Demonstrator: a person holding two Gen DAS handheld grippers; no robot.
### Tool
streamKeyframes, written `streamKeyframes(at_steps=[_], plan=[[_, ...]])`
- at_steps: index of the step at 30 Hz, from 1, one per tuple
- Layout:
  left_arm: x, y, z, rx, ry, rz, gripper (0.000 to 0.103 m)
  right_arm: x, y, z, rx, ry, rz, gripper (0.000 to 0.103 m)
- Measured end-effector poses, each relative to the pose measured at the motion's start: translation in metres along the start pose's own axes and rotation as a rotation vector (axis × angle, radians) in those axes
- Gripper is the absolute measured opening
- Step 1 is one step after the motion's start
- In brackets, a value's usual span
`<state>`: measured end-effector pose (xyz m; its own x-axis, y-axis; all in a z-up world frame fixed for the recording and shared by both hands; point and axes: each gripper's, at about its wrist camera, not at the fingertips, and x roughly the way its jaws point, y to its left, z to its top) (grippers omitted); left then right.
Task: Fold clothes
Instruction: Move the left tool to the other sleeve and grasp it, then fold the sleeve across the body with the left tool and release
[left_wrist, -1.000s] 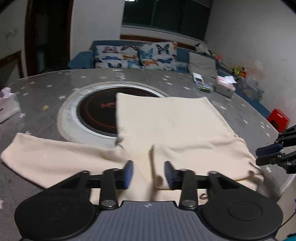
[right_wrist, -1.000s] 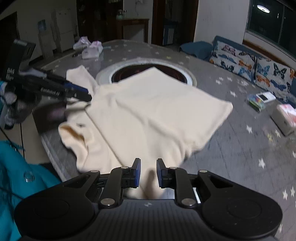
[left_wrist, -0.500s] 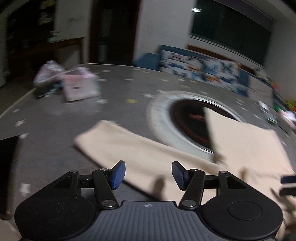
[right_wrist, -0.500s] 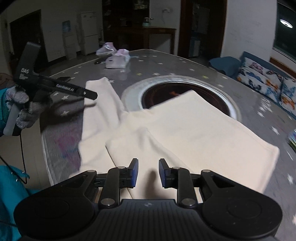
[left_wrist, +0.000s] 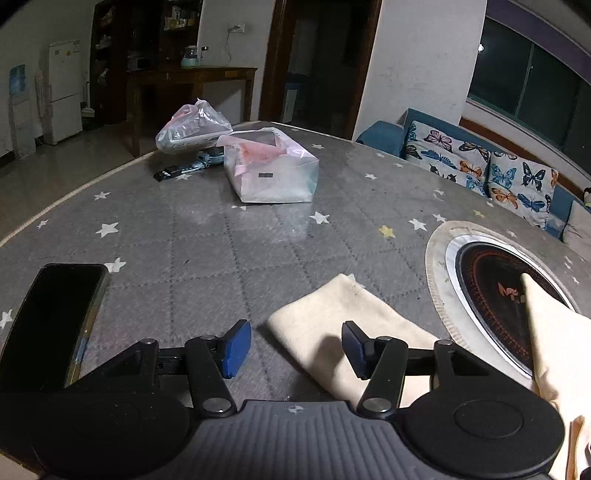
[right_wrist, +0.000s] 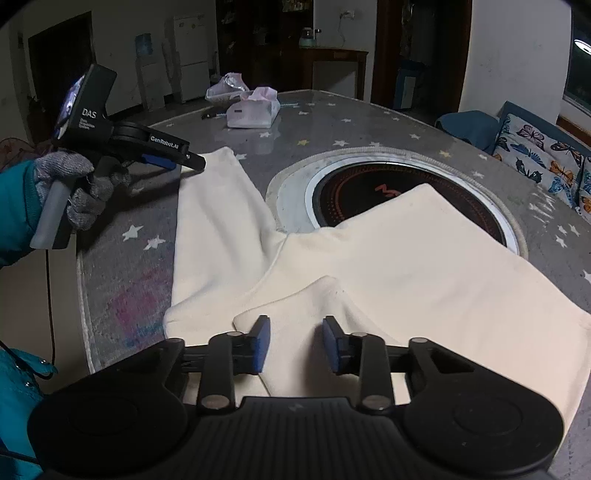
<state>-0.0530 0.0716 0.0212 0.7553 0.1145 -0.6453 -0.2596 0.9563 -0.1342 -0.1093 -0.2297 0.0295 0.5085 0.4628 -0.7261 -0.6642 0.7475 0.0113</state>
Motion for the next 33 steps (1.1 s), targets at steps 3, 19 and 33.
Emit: streamKeyframes(at_steps=[3,19,33], plan=[[0.002,0.000,0.001,0.001,-0.007,-0.009,0.034,-0.007,0.000,0.000,0.010,-0.021,-0.006,0.032],[-0.087,-0.071,0.017,0.086,-0.167,-0.359,0.006,-0.069,-0.027,-0.025,0.180,-0.163,-0.088,0.032],[-0.148,-0.223,-0.047,0.404,-0.066,-0.831,0.006,-0.132,-0.073,-0.099,0.438,-0.240,-0.237,0.032]])
